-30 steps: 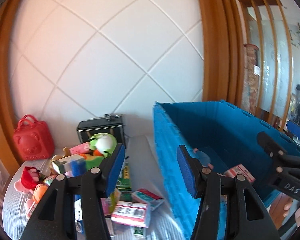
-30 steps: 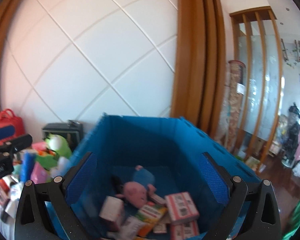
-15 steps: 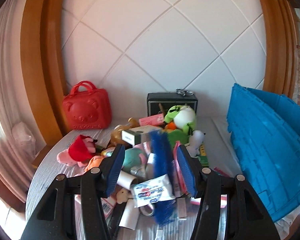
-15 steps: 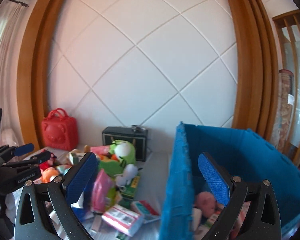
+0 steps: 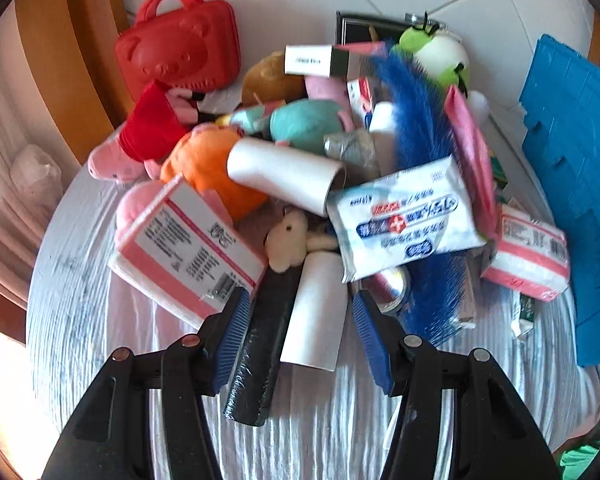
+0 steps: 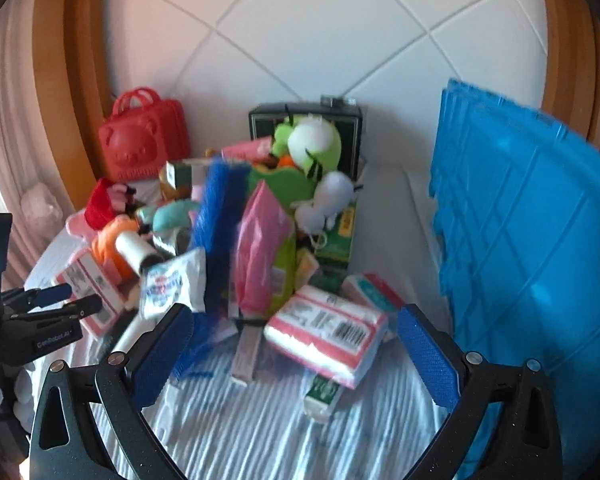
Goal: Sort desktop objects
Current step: 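Return both tools from the crate to the pile, then grasp white paper roll with left tool while right tool grasps small white box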
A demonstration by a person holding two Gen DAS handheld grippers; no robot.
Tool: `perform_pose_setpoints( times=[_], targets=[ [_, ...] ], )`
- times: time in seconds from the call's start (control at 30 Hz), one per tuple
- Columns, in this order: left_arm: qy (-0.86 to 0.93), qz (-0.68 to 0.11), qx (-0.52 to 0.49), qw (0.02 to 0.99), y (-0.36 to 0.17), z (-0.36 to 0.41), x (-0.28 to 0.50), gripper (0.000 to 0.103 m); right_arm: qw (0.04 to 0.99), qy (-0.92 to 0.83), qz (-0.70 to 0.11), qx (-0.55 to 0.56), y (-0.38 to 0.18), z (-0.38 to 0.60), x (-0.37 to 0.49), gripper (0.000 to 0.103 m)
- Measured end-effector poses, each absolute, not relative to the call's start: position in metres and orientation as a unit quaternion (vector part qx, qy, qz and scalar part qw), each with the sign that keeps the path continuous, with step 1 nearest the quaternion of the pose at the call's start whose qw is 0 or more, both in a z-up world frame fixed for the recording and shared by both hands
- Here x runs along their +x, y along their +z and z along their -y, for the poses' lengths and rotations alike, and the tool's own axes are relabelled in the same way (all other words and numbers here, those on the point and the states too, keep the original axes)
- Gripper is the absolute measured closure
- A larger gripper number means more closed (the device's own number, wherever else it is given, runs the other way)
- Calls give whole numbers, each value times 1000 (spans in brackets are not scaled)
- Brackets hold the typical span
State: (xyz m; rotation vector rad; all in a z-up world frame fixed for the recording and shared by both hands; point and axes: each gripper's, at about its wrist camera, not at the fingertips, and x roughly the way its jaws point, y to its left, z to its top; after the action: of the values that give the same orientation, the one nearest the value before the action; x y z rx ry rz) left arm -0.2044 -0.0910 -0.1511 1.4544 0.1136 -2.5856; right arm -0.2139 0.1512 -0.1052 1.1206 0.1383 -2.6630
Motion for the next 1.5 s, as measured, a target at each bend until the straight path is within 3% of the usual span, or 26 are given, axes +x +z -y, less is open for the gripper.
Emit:
perform_pose_setpoints(
  times=[0.27,0.47,0.57,0.67,0.87,0.97,1.1,1.2,1.5],
  targets=[
    [-835,-34,546,53,-212,90,-233,50,110,-868,-53,480,-183,-132,-234,0],
    [-844,33,532,53,-220,67,-240,49,110,-845,-45,522,-220,-118,-249,0],
    [-842,12,538,41,-218,64,-238,49,115,-840,-36,530,-228,-114,-254,1],
    [-837,-12,546,27,-219,65,-230,49,124,-839,-40,528,-230,-108,-255,29],
    [-828,-17,561,24,-236,62,-230,49,143,-833,-46,532,-236,-100,-263,33],
    [-824,-21,566,21,-240,58,-229,49,146,-831,-51,535,-241,-95,-270,49],
    [-828,-26,559,19,-240,55,-219,49,147,-825,-55,542,-249,-93,-273,57],
    [-829,-35,558,21,-237,56,-211,56,145,-825,-66,542,-254,-92,-272,75],
    [-836,-46,546,29,-223,52,-172,57,154,-824,-62,542,-251,-104,-262,76]
  ],
)
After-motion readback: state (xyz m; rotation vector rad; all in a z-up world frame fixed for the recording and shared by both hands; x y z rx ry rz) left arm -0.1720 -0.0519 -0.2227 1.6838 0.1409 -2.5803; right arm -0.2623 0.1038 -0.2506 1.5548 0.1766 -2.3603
